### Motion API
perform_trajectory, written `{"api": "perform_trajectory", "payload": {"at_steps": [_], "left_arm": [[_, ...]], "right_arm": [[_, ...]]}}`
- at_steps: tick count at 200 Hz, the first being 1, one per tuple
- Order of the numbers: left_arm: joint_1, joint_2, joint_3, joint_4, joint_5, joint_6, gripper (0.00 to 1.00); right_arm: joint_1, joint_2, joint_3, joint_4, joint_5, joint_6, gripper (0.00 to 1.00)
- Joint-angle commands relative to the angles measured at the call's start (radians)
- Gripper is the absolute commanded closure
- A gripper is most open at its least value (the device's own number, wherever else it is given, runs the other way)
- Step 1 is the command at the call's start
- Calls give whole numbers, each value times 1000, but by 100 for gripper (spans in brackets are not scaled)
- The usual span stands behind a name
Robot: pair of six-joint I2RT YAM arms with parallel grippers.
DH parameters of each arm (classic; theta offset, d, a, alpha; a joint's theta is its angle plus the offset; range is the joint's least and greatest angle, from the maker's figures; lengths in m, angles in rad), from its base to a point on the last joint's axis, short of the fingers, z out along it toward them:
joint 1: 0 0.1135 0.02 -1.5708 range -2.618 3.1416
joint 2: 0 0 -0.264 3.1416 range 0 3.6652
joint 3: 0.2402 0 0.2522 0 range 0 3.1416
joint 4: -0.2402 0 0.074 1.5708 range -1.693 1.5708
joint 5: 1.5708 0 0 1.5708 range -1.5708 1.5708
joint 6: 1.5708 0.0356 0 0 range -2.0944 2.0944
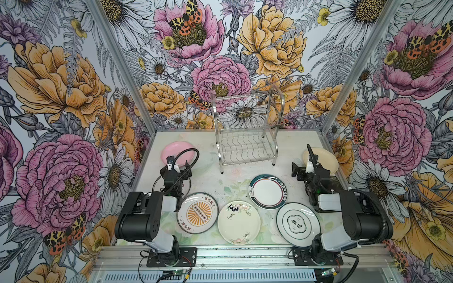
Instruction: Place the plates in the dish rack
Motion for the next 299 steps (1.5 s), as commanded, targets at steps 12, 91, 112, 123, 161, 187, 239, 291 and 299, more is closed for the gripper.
{"api": "perform_trajectory", "payload": {"at_steps": [12,91,112,123,161,187,239,291,299], "left_arm": [[3,2,12,3,-20,17,1],[3,1,12,2,-18,18,1],[3,2,13,2,-19,18,1],[3,3,14,1,-18,18,1],[9,-6,11,2,-13,15,1],[-19,-128,71,-214,-53,35,1],[-139,-227,334,-704,58,-55,1],[-340,-116,452,-713,61,-171,6],[-357,-90,474,-710,76,-182,7]], "right_arm": [[3,7,-1,28,-3,-4,1],[3,7,0,29,-2,-4,0],[3,9,0,27,-2,-4,0],[4,8,1,24,-2,-4,0],[5,0,2,20,-8,-7,1],[10,-109,100,-260,-7,-10,0],[77,-161,319,-603,-22,38,0],[191,-73,451,-624,-53,92,1],[203,-57,466,-621,-53,97,1]]}}
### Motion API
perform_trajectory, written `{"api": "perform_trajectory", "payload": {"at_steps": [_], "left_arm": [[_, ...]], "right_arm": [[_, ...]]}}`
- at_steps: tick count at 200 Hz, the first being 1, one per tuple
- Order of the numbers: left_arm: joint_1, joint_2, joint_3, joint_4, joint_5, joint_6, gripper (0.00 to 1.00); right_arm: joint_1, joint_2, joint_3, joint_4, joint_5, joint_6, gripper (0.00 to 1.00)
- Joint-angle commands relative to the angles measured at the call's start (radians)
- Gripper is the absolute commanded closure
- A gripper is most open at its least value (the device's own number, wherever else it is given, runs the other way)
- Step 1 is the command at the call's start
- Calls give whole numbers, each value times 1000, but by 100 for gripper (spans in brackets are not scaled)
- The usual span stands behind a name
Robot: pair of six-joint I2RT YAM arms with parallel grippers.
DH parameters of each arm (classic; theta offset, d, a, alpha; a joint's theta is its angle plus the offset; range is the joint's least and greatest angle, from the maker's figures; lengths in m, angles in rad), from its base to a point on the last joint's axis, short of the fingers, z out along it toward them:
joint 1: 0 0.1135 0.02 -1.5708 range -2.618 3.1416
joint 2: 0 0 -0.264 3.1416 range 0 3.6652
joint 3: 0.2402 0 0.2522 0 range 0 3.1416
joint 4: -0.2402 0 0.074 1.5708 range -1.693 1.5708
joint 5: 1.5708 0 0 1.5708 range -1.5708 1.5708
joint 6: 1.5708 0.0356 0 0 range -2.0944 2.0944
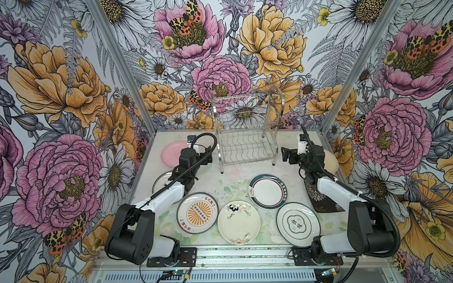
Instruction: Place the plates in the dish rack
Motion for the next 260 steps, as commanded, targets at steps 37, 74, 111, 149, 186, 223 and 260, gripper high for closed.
{"api": "perform_trajectory", "payload": {"at_steps": [37,74,111,149,186,223,260], "left_arm": [[-85,168,144,-37,81,-112,16],[-94,242,186,-39,79,-160,29],[-96,284,194,-44,78,-202,42],[-96,300,198,-56,61,-221,57],[-97,301,196,-62,52,-229,75],[-93,290,180,-62,56,-226,80],[-92,245,134,-83,53,-230,90]], "right_arm": [[64,112,101,-9,-21,50,1],[72,167,128,20,-20,84,0],[89,216,164,17,-2,101,7],[92,282,222,-2,-16,115,29],[98,326,246,1,-8,127,45],[111,353,264,-24,-16,127,61],[131,352,265,-37,-15,124,70]]}}
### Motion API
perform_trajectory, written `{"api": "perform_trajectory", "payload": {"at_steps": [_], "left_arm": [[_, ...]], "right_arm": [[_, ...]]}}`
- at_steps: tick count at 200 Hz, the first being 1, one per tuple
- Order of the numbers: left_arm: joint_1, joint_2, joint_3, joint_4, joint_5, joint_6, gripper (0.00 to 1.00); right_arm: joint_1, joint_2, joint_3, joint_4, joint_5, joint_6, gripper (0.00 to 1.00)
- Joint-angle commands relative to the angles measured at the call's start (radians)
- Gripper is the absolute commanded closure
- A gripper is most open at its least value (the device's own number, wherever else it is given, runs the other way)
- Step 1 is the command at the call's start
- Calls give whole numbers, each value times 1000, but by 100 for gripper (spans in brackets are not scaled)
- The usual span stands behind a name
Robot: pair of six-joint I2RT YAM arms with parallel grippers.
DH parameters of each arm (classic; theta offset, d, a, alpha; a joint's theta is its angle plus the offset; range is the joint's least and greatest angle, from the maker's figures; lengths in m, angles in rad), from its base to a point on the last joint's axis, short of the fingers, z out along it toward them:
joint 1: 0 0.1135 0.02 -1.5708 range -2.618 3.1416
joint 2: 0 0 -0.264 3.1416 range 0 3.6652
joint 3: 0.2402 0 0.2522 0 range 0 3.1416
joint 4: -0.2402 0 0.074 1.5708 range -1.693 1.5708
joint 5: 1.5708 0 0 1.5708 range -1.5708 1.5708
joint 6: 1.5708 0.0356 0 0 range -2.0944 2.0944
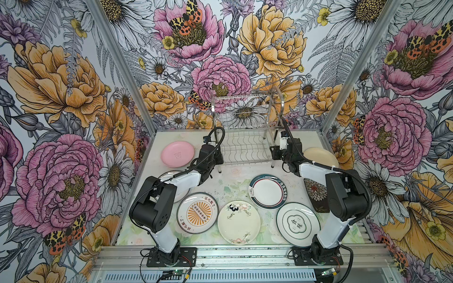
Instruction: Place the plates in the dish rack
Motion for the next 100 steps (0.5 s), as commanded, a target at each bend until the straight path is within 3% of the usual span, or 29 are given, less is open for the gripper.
{"api": "perform_trajectory", "payload": {"at_steps": [1,100], "left_arm": [[0,-46,-40,-31,7,32,90],[-32,-300,-272,-150,-79,-55,95]], "right_arm": [[16,10,30,-4,-3,1,70],[60,92,117,-47,-63,-24,79]]}}
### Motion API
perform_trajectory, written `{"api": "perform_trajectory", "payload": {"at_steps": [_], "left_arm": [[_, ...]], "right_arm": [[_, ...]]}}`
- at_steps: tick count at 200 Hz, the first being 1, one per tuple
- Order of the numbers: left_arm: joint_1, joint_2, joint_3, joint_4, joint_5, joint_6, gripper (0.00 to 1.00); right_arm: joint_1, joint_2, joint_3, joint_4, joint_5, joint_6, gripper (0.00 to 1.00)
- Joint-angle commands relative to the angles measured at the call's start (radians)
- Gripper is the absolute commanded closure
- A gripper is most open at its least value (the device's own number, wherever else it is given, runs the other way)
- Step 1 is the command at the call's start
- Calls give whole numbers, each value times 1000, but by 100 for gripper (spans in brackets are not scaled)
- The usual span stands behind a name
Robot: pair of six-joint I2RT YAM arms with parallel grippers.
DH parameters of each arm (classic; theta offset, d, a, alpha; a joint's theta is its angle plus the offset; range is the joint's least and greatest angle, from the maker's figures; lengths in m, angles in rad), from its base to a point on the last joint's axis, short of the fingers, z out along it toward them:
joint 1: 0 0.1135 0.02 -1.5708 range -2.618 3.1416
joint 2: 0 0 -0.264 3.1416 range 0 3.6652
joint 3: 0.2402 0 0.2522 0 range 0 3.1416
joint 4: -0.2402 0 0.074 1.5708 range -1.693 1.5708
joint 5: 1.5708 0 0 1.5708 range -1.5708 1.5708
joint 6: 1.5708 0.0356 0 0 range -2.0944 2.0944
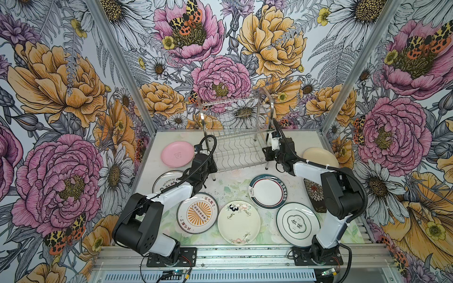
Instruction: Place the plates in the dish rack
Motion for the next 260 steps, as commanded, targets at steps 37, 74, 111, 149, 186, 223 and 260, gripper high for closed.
{"api": "perform_trajectory", "payload": {"at_steps": [37,74,111,149,186,223,260], "left_arm": [[-52,-127,-96,-137,-68,-29,95],[-73,-158,-101,-180,-120,-42,85],[-84,-165,-65,-223,-155,-39,55],[-108,-196,-35,-276,-205,-32,36],[-139,-260,-22,-355,-224,-52,27],[-189,-318,-13,-445,-192,-83,24],[-216,-300,1,-464,-67,-115,24]], "right_arm": [[12,85,110,-42,-44,-29,79],[20,79,123,-77,-55,-37,78],[20,16,98,-134,-54,-41,59],[19,-93,26,-194,-55,-35,44],[11,-241,-65,-317,-49,11,36],[-98,-365,-166,-458,-198,143,35],[-257,-432,-216,-616,-371,178,35]]}}
